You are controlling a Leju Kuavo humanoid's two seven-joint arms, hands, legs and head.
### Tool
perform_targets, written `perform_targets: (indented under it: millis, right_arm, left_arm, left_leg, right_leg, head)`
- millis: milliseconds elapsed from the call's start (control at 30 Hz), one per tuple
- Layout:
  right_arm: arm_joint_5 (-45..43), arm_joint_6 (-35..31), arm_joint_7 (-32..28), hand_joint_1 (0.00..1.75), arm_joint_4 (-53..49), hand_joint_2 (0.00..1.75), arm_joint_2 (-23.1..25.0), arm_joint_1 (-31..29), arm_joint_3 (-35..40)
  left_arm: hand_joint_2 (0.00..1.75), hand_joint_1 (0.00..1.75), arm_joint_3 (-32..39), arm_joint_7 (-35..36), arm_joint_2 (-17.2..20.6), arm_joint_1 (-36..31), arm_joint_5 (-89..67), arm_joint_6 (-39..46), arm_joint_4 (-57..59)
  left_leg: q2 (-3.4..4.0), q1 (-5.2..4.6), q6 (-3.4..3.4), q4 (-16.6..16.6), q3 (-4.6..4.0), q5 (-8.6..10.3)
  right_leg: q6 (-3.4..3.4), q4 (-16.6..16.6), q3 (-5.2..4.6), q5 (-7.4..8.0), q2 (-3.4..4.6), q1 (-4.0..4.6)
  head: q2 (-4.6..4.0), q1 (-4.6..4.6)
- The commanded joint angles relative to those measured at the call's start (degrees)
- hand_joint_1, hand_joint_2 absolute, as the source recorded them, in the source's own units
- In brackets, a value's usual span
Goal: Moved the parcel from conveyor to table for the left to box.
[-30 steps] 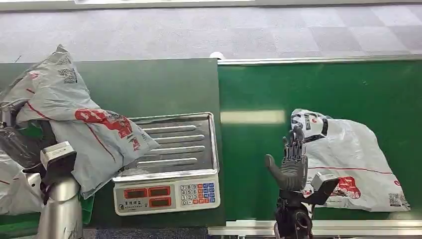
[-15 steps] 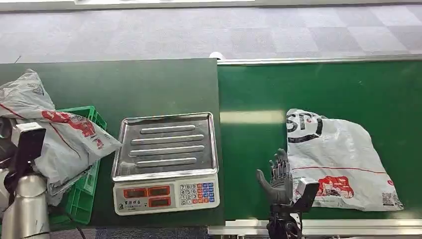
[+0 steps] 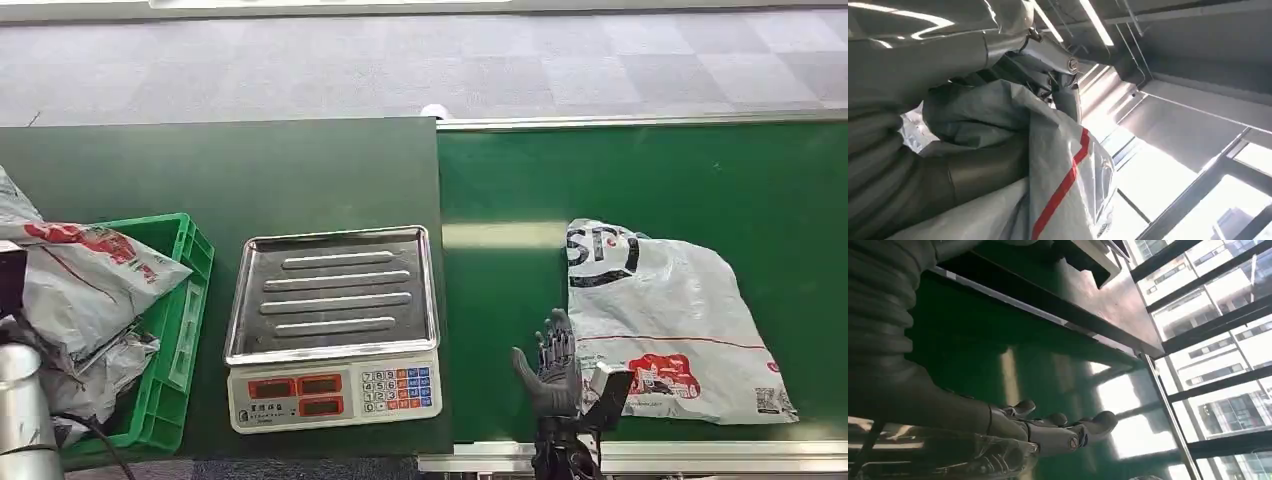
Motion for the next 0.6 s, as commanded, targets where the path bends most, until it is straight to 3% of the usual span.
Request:
perform_targets:
  millis: [33,133,167,200,400,600]
  right_arm:
    - [-0.3,-0.5,0.0,0.0,3.6,1.75,-0.5,-2.2,0.7]
    - [-0.3,-0.5,0.0,0.0,3.7,1.75,-0.5,-2.2,1.0]
    - [-0.3,-0.5,0.0,0.0,3.8,1.75,-0.4,-2.2,1.0]
    - [-0.3,-0.5,0.0,0.0,3.8,1.75,-0.4,-2.2,1.0]
    - [-0.3,-0.7,0.0,0.0,4.0,1.75,-0.4,-2.3,1.0]
    - [-0.4,-1.0,0.0,0.0,4.0,1.75,-0.4,-2.4,1.1]
  left_arm:
    - [1.75,1.64,6.4,-0.8,-1.8,-0.8,16.4,-9.8,-4.2]
    - [1.75,1.5,7.9,-0.6,-0.1,-3.2,19.4,-12.0,-1.9]
    - [1.75,1.03,8.3,-0.4,0.8,-4.0,19.5,-12.3,-1.0]
    - [1.75,0.0,8.4,-0.4,1.1,-4.4,19.6,-12.4,-0.4]
    - [1.75,0.0,8.8,-0.8,0.9,-4.6,20.7,-13.2,-0.1]
    - [1.75,0.0,8.5,-3.1,-2.0,-3.7,23.2,-14.2,-2.8]
  left_leg:
    - [0.06,0.04,0.03,0.0,0.07,-0.03]
    - [-0.05,0.05,0.02,0.0,0.05,-0.02]
    - [-0.09,0.06,0.01,0.0,0.0,0.0]
    - [-0.08,0.06,0.02,0.0,0.03,0.0]
    - [-0.06,0.04,0.03,0.0,0.06,0.01]
    - [-0.11,0.01,0.02,0.0,0.04,0.01]
  right_leg:
    - [0.0,-0.1,0.06,0.0,0.1,0.05]
    - [-0.01,0.0,0.04,-0.01,0.05,0.06]
    - [-0.01,0.0,0.0,0.0,0.0,0.06]
    - [-0.01,0.0,0.03,0.01,0.03,0.07]
    - [0.0,-0.1,0.06,0.0,0.01,0.04]
    - [0.0,0.0,0.04,-0.01,-0.04,0.01]
  head:
    - [0.0,0.0]
    - [0.0,0.0]
    - [0.0,0.02]
    - [0.0,0.0]
    - [0.0,0.0]
    - [0.0,0.02]
